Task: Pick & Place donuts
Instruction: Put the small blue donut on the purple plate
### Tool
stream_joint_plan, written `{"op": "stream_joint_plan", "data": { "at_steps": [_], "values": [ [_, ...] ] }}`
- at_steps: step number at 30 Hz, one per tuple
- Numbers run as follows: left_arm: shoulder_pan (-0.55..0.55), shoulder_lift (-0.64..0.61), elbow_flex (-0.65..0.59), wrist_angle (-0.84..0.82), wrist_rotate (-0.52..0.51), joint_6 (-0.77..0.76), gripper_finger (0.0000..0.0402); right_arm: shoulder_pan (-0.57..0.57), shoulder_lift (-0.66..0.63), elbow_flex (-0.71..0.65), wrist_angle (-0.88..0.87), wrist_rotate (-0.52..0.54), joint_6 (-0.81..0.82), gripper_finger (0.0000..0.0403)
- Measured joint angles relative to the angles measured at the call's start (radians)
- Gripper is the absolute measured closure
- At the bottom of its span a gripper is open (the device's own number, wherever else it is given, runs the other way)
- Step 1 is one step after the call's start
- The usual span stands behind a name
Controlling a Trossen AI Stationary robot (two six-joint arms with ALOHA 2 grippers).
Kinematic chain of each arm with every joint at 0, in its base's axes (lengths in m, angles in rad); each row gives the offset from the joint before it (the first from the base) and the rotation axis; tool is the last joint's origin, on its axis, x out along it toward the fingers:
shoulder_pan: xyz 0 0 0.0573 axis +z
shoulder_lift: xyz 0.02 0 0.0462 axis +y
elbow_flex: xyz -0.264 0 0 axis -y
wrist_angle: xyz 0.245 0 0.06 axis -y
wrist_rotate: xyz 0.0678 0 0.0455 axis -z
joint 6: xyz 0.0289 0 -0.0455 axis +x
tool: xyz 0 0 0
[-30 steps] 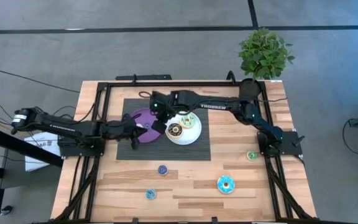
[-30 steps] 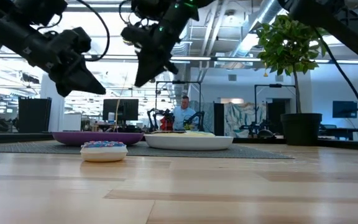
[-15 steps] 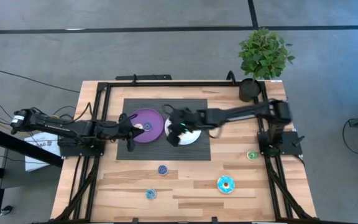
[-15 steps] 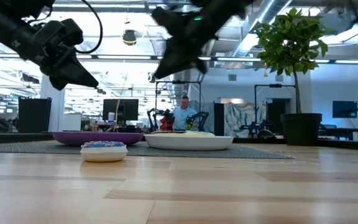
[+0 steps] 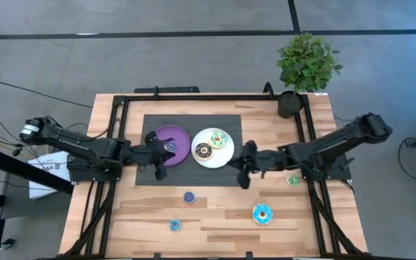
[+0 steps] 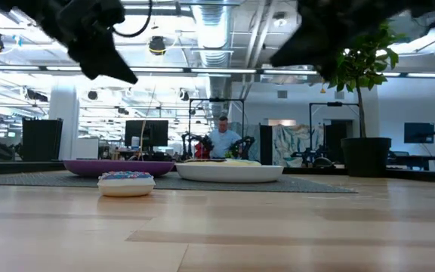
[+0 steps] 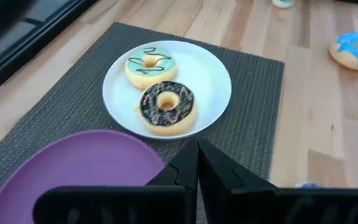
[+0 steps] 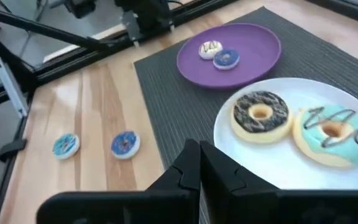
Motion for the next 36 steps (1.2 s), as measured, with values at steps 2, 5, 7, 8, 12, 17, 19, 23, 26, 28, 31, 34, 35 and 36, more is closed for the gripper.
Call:
{"op": "stream_joint_plan", "data": {
  "at_steps": [2,5,7,8,12,17,19,23,26,28,31,34,35,36],
  "values": [
    [-0.021,0.056,0.059,-0.029,-0.019,-0.033,0.0401,0.01,-0.057,-0.049,0.004,-0.001,0.0,0.0403],
    [-0.056,0.138,0.158,-0.096,-0.035,-0.077,0.0401,0.022,-0.141,-0.115,0.003,-0.002,0.0,0.0403],
    [-0.082,0.196,0.232,-0.147,-0.035,-0.11,0.0401,0.025,-0.191,-0.152,-0.002,-0.006,-0.004,0.0403],
    [-0.096,0.226,0.269,-0.176,-0.036,-0.126,0.0401,0.027,-0.215,-0.17,-0.003,-0.008,-0.006,0.0403],
    [-0.165,0.348,0.434,-0.308,-0.035,-0.191,0.0401,0.026,-0.296,-0.226,-0.012,-0.016,-0.008,0.0403],
    [-0.263,0.493,0.653,-0.593,-0.02,-0.348,0.0402,0.026,-0.362,-0.267,-0.048,-0.061,-0.009,0.0403],
    [-0.297,0.543,0.724,-0.7,0.007,-0.434,0.0401,0.026,-0.378,-0.267,-0.082,-0.06,-0.009,0.0403],
    [-0.352,0.627,0.8,-0.793,0.048,-0.568,0.0401,0.023,-0.396,-0.267,-0.136,-0.059,-0.013,0.0403],
    [-0.37,0.682,0.804,-0.793,0.068,-0.633,0.04,0.013,-0.4,-0.267,-0.14,-0.06,-0.035,0.0403],
    [-0.364,0.719,0.804,-0.805,0.12,-0.67,0.0391,0.008,-0.4,-0.267,-0.14,-0.06,-0.035,0.0403],
    [-0.361,0.77,0.804,-0.802,0.196,-0.689,0.0363,0.004,-0.4,-0.267,-0.139,-0.06,-0.035,0.0403],
    [-0.366,0.818,0.804,-0.801,0.26,-0.725,0.0319,0.004,-0.4,-0.267,-0.139,-0.061,-0.035,0.0403],
    [-0.369,0.832,0.804,-0.8,0.281,-0.742,0.0303,0.004,-0.4,-0.267,-0.138,-0.061,-0.035,0.0403],
    [-0.37,0.844,0.804,-0.797,0.307,-0.76,0.0285,0.004,-0.4,-0.267,-0.137,-0.061,-0.035,0.0403]
  ]
}}
